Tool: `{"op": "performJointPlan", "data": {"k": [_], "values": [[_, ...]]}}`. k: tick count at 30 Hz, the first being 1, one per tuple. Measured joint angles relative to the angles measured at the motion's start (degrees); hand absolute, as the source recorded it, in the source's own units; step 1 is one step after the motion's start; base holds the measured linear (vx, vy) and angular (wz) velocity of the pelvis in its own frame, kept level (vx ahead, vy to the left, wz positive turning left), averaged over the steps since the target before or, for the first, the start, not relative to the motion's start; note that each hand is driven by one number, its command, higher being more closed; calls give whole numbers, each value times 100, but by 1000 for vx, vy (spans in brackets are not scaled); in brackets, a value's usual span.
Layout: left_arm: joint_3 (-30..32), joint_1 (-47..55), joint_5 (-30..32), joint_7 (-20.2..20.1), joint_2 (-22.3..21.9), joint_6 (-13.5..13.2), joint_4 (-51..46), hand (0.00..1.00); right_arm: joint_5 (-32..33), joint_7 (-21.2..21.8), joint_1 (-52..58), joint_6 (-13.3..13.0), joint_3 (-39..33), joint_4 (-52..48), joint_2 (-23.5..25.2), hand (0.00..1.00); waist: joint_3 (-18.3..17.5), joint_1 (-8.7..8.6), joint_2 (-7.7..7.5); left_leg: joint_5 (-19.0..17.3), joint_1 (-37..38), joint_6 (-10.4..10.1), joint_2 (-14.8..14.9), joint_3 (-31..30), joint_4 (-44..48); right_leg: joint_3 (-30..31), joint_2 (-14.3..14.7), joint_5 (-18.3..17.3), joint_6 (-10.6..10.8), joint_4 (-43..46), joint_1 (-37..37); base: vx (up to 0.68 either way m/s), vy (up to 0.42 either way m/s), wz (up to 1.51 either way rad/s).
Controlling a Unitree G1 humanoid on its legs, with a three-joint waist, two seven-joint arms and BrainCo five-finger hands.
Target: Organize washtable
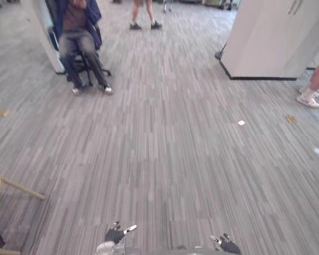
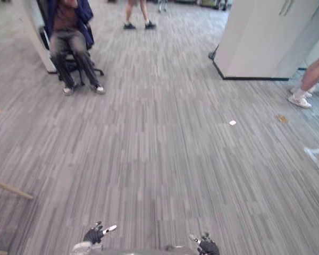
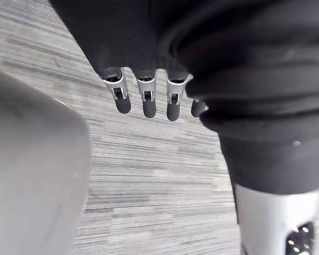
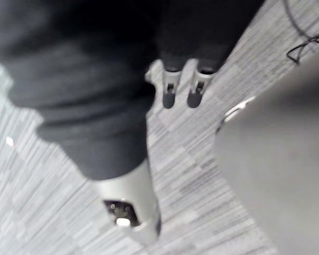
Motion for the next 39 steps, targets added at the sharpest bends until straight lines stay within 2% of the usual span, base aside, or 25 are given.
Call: {"op": "performJointPlan", "data": {"k": [1,2,4,5,6,7,9,10,11,12,13,16,18,21,23,25,27,28,30,32,34,36,37,38,39], "values": [[49,32,-86,2,-33,-19,-6,0,2,0,14,-1,88,-71,-6,0,-30,-13,64,309,-88,4,20,-21,274,57,21,-66,-29,52,63,88,-29,-32],[92,34,-222,3,-12,-35,-32,0,2,1,22,-11,164,-136,23,0,9,-19,-51,814,-298,36,34,43,631,176,-11,-151,-122,12,139,114,-50,-26],[103,13,-480,-6,-9,-59,-86,0,6,-20,-1,-5,161,-146,27,0,42,-7,-28,150,-722,213,93,254,1104,294,-37,-176,-150,-60,212,90,-35,-24],[230,-7,-621,-3,-59,-67,-87,0,22,-31,-24,-4,17,-127,21,0,105,-15,24,-355,-892,415,92,520,914,359,-82,-175,-151,-125,314,118,25,-33],[320,-10,-659,15,-107,-70,-104,0,37,-59,-29,-5,22,-132,-12,0,153,13,71,-535,-973,539,79,853,383,460,-141,-198,-113,-184,438,127,48,-36],[320,-3,-659,17,-110,-85,-104,0,37,-78,-29,-5,18,-133,-16,0,158,18,79,-535,-1008,541,44,992,-3,484,-182,-221,-92,-193,482,165,110,-39],[317,37,-644,26,-133,-89,-139,0,30,-113,-16,-6,21,-137,-22,0,162,39,101,-419,-777,435,-163,1165,-2233,620,-237,-361,43,-259,646,210,172,-42],[316,44,-640,26,-141,-93,-146,0,26,-119,-9,-7,13,-139,-27,0,150,54,122,-378,-729,371,-201,1143,-2707,682,-219,-405,93,-262,670,251,212,-58],[334,43,-646,26,-181,-82,-147,0,5,-135,43,-12,11,-150,-51,0,115,136,176,-105,-675,434,-241,1021,-3220,822,-164,-476,177,-284,707,296,234,-67],[392,54,-603,24,-226,-79,-147,0,-13,-142,56,-2,9,-134,-39,0,49,197,165,330,-614,723,-353,961,-3261,1010,-208,-542,268,-334,769,316,242,-65],[458,50,-583,19,-213,-71,-146,0,-21,-143,54,-2,4,-133,-18,0,32,207,97,418,-600,830,-417,969,-3239,1081,-268,-571,318,-400,809,342,237,-49],[515,20,-527,17,-46,-63,-72,0,-69,-117,64,12,-249,-54,273,0,-202,149,-319,159,-585,1167,-875,1176,-3158,1291,-703,-512,386,-490,859,355,209,-14],[487,17,-533,15,-23,-58,36,0,-97,-94,-13,14,-631,-4,306,0,-224,148,-318,46,-386,1307,-1054,1312,-3230,1398,-884,-418,348,-487,937,356,231,-2],[217,17,-524,4,21,-57,158,0,-215,-88,-215,18,-1002,149,184,0,-325,222,-144,-23,-113,1399,-1256,1373,-3507,1524,-1037,-175,468,-316,925,260,186,-6],[-13,18,-522,5,52,-57,161,0,-244,-83,-212,18,-1110,165,128,0,-340,282,-88,-68,143,1442,-1354,1340,-3732,1594,-1055,-173,488,272,773,154,118,3],[-165,41,-521,1,60,-57,164,0,-244,-83,-189,17,-1229,168,81,0,-333,281,-39,-91,456,1448,-1436,1263,-3948,1661,-1033,-107,657,1425,376,145,106,16],[-417,43,-503,-2,130,-55,201,0,-243,-65,-127,15,-1263,168,57,0,-259,130,26,-217,855,1503,-1535,1097,-4095,1684,-1058,474,1352,3257,-281,176,78,33],[-466,54,-486,-8,136,-55,219,0,-240,-43,-135,15,-1266,167,66,0,-227,102,2,-264,951,1534,-1543,1072,-4083,1661,-1049,447,1326,3655,-404,204,17,34],[-466,24,-478,-7,172,-54,255,0,-232,2,-54,12,-1255,164,68,0,-108,73,-30,-383,1385,1532,-1528,1044,-4161,1301,-1053,19,966,4705,-1007,169,-39,9],[-387,29,-446,-5,126,-54,255,0,-216,8,-29,9,-1158,158,66,0,-58,22,3,-446,1594,1491,-1465,1029,-4287,921,-1038,-293,642,4677,-1451,136,-124,1],[-208,27,-431,-6,29,-42,258,0,-162,12,-46,-4,-1173,86,29,0,48,-51,55,-600,1766,1348,-1272,1018,-4271,639,-947,-480,523,3996,-1721,206,-224,1],[-39,23,-422,-12,-79,-28,249,0,-164,4,1,-4,-1068,85,-22,0,46,-38,112,-795,1938,1064,-1000,980,-4244,389,-922,-375,469,2282,-1746,245,-269,5],[45,20,-421,-13,-95,-30,237,0,-164,-2,8,-4,-1008,83,6,0,35,-34,44,-870,1977,942,-954,968,-4237,436,-938,-143,449,1520,-1641,273,-313,7],[90,-7,-391,-6,-83,-29,237,0,-162,2,31,1,-940,87,35,0,34,-26,-75,-978,2044,774,-875,951,-4201,354,-901,352,365,1235,-1554,317,-348,7],[64,0,-362,-29,-184,-17,254,0,-169,-5,26,-5,-952,77,-74,0,44,-33,147,-958,2046,731,-648,951,-4196,210,-649,203,327,1169,-1469,271,-264,6]]}}
